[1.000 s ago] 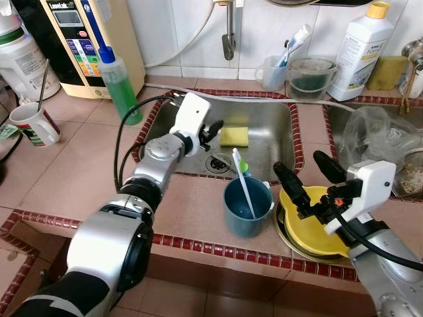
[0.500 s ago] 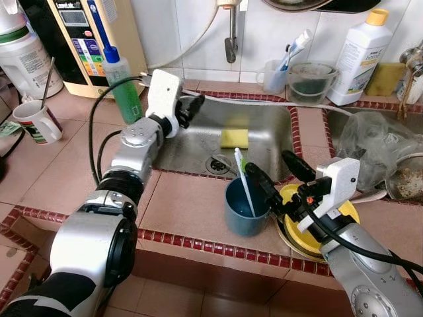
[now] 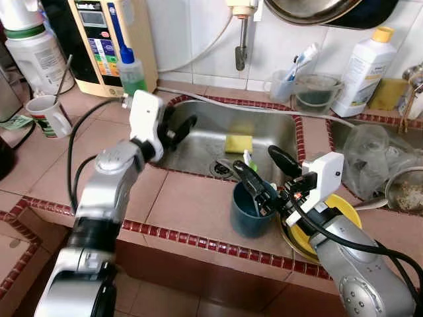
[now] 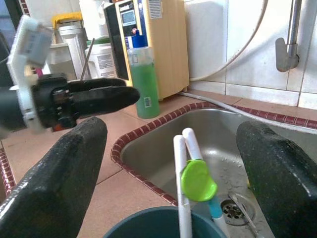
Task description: Kitchen organization
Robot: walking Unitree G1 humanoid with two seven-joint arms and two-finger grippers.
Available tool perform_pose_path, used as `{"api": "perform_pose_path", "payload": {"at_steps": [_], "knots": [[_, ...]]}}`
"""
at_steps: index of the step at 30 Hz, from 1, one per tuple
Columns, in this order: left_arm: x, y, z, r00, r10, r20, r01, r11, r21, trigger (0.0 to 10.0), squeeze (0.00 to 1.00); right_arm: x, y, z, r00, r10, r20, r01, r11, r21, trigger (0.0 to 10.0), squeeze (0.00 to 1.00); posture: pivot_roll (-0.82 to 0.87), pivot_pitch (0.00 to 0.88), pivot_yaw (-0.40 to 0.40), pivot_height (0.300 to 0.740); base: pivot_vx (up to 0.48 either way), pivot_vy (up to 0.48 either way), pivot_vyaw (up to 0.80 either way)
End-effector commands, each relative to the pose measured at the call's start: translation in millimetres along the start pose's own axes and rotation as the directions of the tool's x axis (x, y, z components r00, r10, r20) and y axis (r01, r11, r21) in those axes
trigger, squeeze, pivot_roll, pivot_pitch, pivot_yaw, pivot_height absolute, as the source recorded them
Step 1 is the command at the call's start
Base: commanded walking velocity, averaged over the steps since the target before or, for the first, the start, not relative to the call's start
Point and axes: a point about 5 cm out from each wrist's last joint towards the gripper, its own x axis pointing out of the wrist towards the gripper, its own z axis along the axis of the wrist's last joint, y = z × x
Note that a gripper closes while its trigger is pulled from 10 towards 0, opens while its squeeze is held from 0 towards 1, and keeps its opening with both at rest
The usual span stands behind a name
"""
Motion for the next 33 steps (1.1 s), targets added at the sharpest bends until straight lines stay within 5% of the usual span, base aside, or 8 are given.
{"api": "perform_pose_path", "payload": {"at_steps": [1,19,33], "knots": [[-6.6,-5.8,10,1.0,-0.024,0.005,0.024,1.0,0.002,10.0,0.0,1.7,0.4,-1,1.0,-0.006,0.0,0.006,1.0,-0.003,10.0,0.0,-0.13,0.016,0.019,0.74,0.0,0.0,0.0],[-54.2,-51.3,12,0.956,-0.278,-0.088,0.279,0.96,0.0,10.0,0.0,27.7,0.4,-9,0.993,-0.119,0.012,0.119,0.993,0.02,10.0,0.0,-0.09,0.02,-0.015,0.74,0.0,0.0,0.0],[-78.7,-50.8,19,0.918,-0.379,-0.117,0.382,0.924,0.005,10.0,0.0,49.7,8.6,-23,0.975,-0.216,-0.06,0.22,0.972,0.086,10.0,0.0,-0.05,0.021,-0.043,0.74,0.0,0.0,0.0]]}}
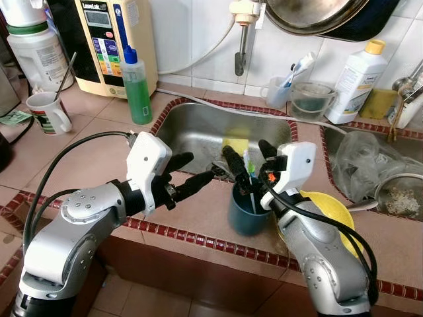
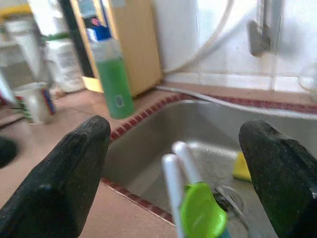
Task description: Kitchen organization
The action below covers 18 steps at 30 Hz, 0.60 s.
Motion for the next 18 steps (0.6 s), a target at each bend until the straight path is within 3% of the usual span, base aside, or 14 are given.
{"api": "perform_pose_path", "payload": {"at_steps": [1,5,12,13,14,15,16,18], "knots": [[-5.1,-2.1,4,1.0,-0.022,0.003,0.022,1.0,0.014,10.0,0.0,3.5,0.7,-1,0.999,-0.027,-0.021,0.027,1.0,-0.002,10.0,0.0,-0.05,0.021,-0.043,0.74,0.0,0.0,0.0],[-15.3,-6.4,5,0.997,-0.074,-0.018,0.075,0.997,0.022,10.0,0.0,9.4,-0.9,-8,0.991,-0.122,-0.058,0.124,0.992,0.034,10.0,0.0,-0.04,0.022,-0.05,0.74,0.0,0.0,0.0],[-20.4,-8.9,7,0.995,-0.096,-0.022,0.096,0.995,0.011,10.0,0.0,15.4,-0.9,-8,0.983,-0.173,-0.062,0.177,0.983,0.054,10.0,0.0,-0.04,0.018,-0.057,0.74,0.0,0.0,0.0],[-20.4,-8.9,7,0.995,-0.096,-0.02,0.096,0.995,0.009,10.0,0.0,16.4,-0.5,-8,0.982,-0.177,-0.061,0.18,0.982,0.059,9.6,0.0,-0.04,0.015,-0.058,0.74,0.0,0.0,0.0],[-20.1,-8.9,8,0.995,-0.094,-0.017,0.095,0.995,0.008,10.0,0.0,17.2,-0.1,-7,0.982,-0.179,-0.058,0.182,0.981,0.062,8.9,0.0,-0.04,0.015,-0.059,0.74,0.0,0.0,0.0],[-19.7,-8.7,9,0.996,-0.092,-0.013,0.092,0.996,0.008,10.0,0.0,17.9,0.5,-6,0.982,-0.179,-0.052,0.182,0.981,0.065,4.8,0.0,-0.03,0.012,-0.061,0.74,0.0,0.0,0.0],[-19.4,-8.7,9,0.996,-0.09,-0.01,0.09,0.996,0.009,10.0,0.0,18.2,0.8,-5,0.982,-0.18,-0.049,0.183,0.981,0.067,4.0,0.0,-0.03,0.011,-0.062,0.74,0.0,0.0,0.0],[-18.8,-8.0,10,0.997,-0.083,-0.006,0.083,0.997,0.008,10.0,0.0,18.6,2.1,-4,0.983,-0.179,-0.044,0.181,0.981,0.069,3.6,0.0,-0.03,0.009,-0.063,0.74,0.0,0.0,0.0]]}}
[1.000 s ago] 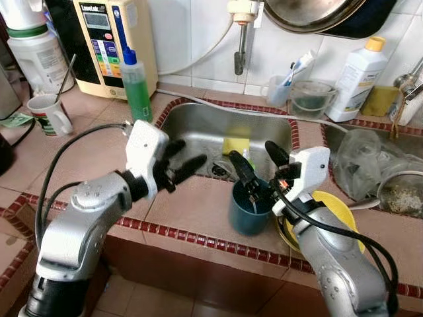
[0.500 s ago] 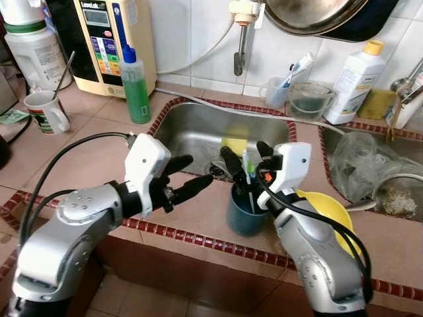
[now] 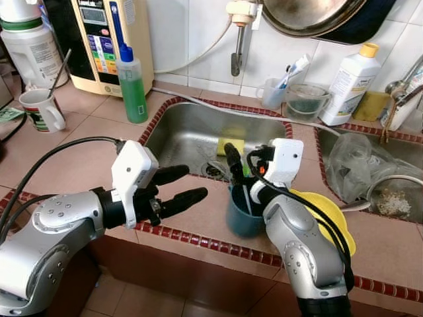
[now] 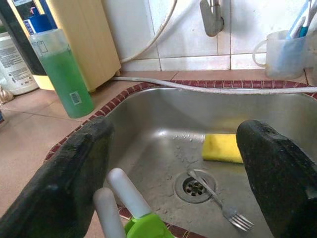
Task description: Kitchen organization
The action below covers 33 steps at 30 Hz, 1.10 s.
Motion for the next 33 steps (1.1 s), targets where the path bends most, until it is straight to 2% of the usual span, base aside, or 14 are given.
{"api": "perform_pose_path", "payload": {"at_steps": [1,2,4,5,11,14,19,20,21,22,33], "knots": [[0.0,-0.5,6,1.0,0.005,0.012,-0.005,1.0,0.019,10.0,0.0,2.3,4.3,1,1.0,-0.006,0.0,0.006,1.0,0.028,2.2,0.0,-0.04,0.008,-0.064,0.74,0.0,0.0,0.0],[0.4,-0.2,6,1.0,0.007,0.013,-0.008,1.0,0.019,10.0,0.0,2.4,4.8,2,1.0,-0.004,0.002,0.004,1.0,0.028,0.9,0.0,-0.04,0.005,-0.065,0.74,0.0,0.0,0.0],[0.8,-0.1,6,1.0,0.009,0.015,-0.009,1.0,0.019,10.0,0.0,2.5,5.1,2,1.0,-0.004,0.004,0.004,1.0,0.028,0.9,0.0,-0.04,0.005,-0.066,0.74,0.0,0.0,0.0],[1.4,0.3,7,1.0,0.013,0.02,-0.014,1.0,0.018,10.0,0.0,2.5,5.5,3,1.0,-0.003,0.006,0.003,1.0,0.028,0.0,0.0,-0.04,0.002,-0.067,0.74,0.0,0.0,0.0],[3.2,1.4,9,0.999,0.026,0.035,-0.027,0.999,0.018,10.0,0.0,2.3,7.6,3,1.0,0.001,-0.01,-0.001,0.999,0.052,0.0,0.0,-0.04,0.0,-0.071,0.74,0.0,0.0,0.0],[3.4,1.4,10,0.999,0.029,0.04,-0.03,0.999,0.017,10.0,0.0,0.7,8.6,-3,0.998,0.004,-0.066,0.001,0.997,0.079,0.0,0.0,-0.04,0.0,-0.073,0.74,0.0,0.0,0.0],[3.3,1.8,11,0.998,0.037,0.043,-0.038,0.999,0.016,10.0,0.0,-0.3,10.2,-9,0.992,0.02,-0.126,-0.01,0.997,0.076,0.0,0.0,-0.04,0.003,-0.075,0.74,0.0,0.0,0.0],[3.4,1.7,11,0.998,0.04,0.044,-0.041,0.999,0.015,10.0,0.0,-0.9,11.8,-11,0.989,0.035,-0.141,-0.025,0.997,0.07,1.0,0.0,-0.04,0.004,-0.075,0.74,0.0,0.0,0.0],[3.4,1.6,11,0.998,0.041,0.045,-0.042,0.999,0.015,10.0,0.0,-1.1,12.4,-11,0.989,0.04,-0.143,-0.03,0.997,0.068,1.0,0.0,-0.04,0.004,-0.075,0.74,0.0,0.0,0.0],[3.5,1.5,11,0.998,0.042,0.046,-0.043,0.999,0.014,10.0,0.0,-1.8,13.9,-10,0.988,0.05,-0.146,-0.041,0.997,0.062,0.0,0.0,-0.03,0.006,-0.076,0.74,0.0,0.0,0.0],[3.7,2.7,12,0.997,0.06,0.057,-0.061,0.998,0.009,10.0,0.0,-2.5,14.9,-4,0.989,0.058,-0.133,-0.047,0.996,0.081,0.0,0.0,-0.04,0.009,-0.074,0.74,0.0,0.0,0.0]]}}
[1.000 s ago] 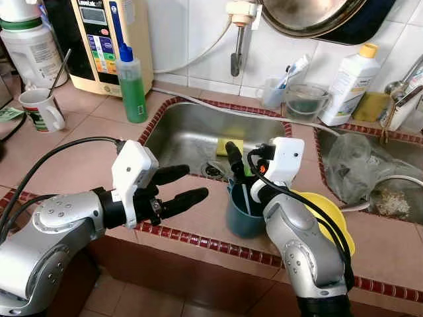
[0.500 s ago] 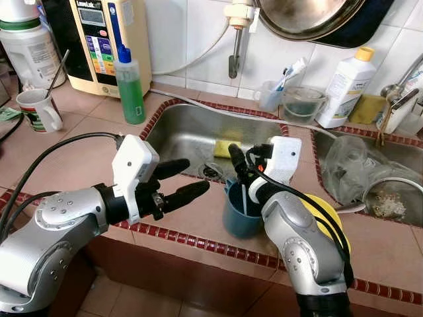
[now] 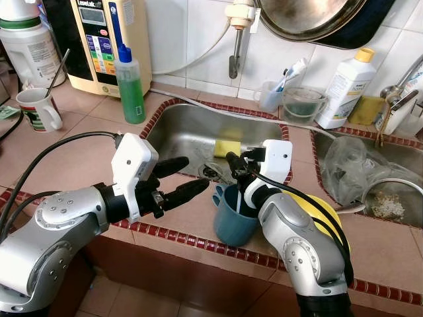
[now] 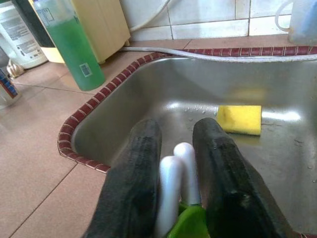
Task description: Kitchen organization
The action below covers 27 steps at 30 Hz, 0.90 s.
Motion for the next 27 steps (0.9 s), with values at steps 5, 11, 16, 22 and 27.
{"api": "perform_pose_path", "payload": {"at_steps": [5,11,16,22,27], "knots": [[0.7,0.9,6.7,1.0,0.006,0.025,-0.006,1.0,0.014,10.0,0.0,-2.3,3.7,3.6,1.0,0.007,0.014,-0.008,0.999,0.031,0.0,0.0,-0.04,0.012,-0.073,0.74,0.0,0.0,0.0],[0.8,0.9,7.3,1.0,0.007,0.028,-0.008,1.0,0.013,10.0,0.0,-3.1,2.8,5.1,1.0,0.002,0.025,-0.003,1.0,0.026,0.0,0.0,-0.04,0.015,-0.072,0.74,0.0,0.0,0.0],[0.8,1.9,7.6,0.999,0.015,0.032,-0.015,1.0,0.01,10.0,0.0,-3.7,2.9,7.4,0.999,0.006,0.048,-0.006,1.0,0.003,6.2,0.0,-0.04,0.015,-0.07,0.74,0.0,0.0,0.0],[1.4,3.4,7.7,0.999,0.025,0.034,-0.025,1.0,0.009,10.0,0.0,-3.6,1.2,8.7,0.998,-0.007,0.062,0.009,1.0,-0.02,10.0,0.0,-0.05,0.016,-0.07,0.74,0.0,0.0,0.0],[1.3,3.6,7.9,0.999,0.027,0.038,-0.027,1.0,0.008,10.0,0.0,-3.5,0.6,11.1,0.996,-0.004,0.09,0.009,0.999,-0.05,10.0,0.0,-0.05,0.016,-0.07,0.74,0.0,0.0,0.0]]}}
